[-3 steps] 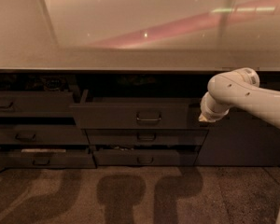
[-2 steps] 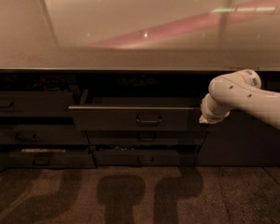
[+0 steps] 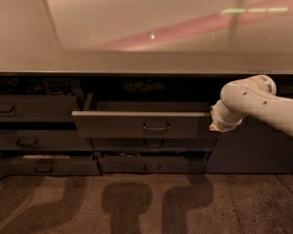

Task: Open top drawer

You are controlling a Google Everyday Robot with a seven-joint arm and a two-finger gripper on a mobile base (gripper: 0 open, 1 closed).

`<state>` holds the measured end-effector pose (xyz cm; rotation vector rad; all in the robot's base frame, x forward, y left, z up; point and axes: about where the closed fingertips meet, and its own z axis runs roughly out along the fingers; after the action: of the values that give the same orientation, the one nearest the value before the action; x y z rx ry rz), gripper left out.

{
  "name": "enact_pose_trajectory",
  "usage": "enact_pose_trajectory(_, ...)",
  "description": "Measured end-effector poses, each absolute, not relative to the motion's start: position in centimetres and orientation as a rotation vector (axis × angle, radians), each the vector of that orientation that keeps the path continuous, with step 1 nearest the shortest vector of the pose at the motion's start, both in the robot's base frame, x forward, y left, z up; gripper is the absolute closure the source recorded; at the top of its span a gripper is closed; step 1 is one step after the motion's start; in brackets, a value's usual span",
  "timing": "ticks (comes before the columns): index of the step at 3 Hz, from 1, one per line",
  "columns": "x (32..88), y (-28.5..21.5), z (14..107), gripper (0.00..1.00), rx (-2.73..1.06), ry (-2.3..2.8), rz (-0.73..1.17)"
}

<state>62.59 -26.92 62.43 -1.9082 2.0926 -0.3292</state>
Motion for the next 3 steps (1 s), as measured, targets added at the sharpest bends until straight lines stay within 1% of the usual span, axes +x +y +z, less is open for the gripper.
enact_pose_trajectory(3,61.66,-26.98,62.65,1.00,-1.920,2.083,-0.324)
